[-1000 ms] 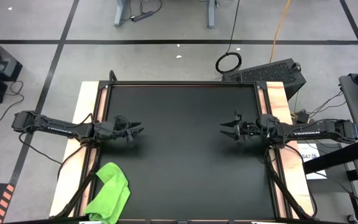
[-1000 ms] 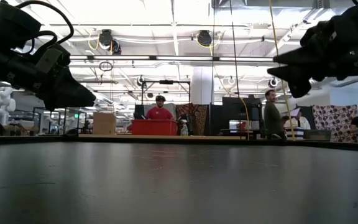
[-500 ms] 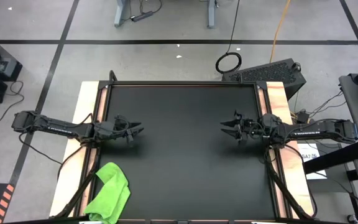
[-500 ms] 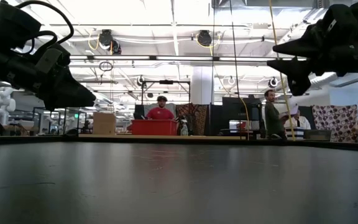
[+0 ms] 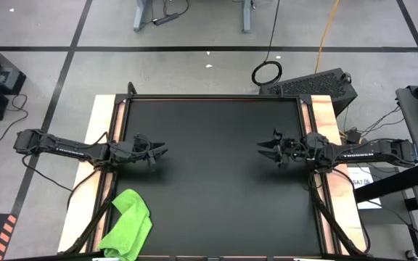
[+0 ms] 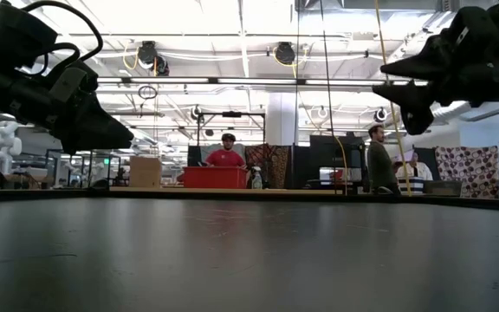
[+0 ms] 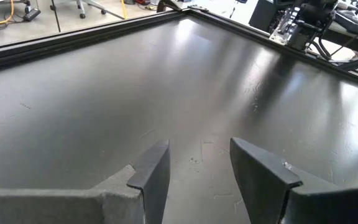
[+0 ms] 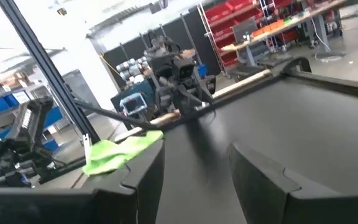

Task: Roll towel
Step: Fold the green towel on the table

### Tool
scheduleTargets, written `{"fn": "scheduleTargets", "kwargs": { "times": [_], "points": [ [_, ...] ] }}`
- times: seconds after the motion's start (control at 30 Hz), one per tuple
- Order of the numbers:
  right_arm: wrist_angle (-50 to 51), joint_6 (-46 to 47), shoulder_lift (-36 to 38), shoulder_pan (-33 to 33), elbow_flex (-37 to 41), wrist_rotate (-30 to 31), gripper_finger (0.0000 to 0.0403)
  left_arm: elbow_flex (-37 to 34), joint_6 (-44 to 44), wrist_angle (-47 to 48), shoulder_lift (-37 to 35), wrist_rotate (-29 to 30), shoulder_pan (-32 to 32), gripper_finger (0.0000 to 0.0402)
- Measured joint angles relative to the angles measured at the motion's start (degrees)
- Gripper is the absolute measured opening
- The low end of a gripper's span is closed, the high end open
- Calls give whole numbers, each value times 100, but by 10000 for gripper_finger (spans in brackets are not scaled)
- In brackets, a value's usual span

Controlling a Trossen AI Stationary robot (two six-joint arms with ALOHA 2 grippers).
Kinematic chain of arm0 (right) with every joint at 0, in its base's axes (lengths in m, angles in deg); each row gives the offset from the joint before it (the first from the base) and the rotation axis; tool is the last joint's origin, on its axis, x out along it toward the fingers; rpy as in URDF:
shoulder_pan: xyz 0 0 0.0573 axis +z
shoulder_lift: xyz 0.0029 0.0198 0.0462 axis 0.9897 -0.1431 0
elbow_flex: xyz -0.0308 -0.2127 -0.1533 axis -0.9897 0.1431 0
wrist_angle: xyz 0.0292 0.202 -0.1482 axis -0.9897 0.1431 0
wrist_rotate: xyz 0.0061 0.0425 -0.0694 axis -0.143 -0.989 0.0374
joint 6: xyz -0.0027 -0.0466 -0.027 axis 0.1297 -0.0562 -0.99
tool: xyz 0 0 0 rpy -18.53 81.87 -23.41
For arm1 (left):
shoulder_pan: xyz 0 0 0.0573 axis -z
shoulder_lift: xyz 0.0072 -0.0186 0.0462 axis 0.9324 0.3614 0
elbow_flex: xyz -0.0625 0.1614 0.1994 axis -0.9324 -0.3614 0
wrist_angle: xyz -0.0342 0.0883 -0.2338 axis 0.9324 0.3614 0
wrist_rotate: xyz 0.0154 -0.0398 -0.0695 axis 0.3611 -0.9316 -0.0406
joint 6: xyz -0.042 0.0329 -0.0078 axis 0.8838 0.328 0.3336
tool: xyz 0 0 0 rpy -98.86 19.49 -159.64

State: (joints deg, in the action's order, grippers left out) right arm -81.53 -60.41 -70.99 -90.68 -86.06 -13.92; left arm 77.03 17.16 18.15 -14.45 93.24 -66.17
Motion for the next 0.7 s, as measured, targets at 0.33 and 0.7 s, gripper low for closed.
{"fn": "scheduleTargets", "kwargs": {
  "times": [0.33,0.7],
  "points": [
    [-131,-592,-131,5,-1230,-301,171,2,-1,-1,0,1,-1,173],
    [951,-1683,-2434,800,-3585,-779,171,1,-1,1,0,1,-1,173]
  ]
}}
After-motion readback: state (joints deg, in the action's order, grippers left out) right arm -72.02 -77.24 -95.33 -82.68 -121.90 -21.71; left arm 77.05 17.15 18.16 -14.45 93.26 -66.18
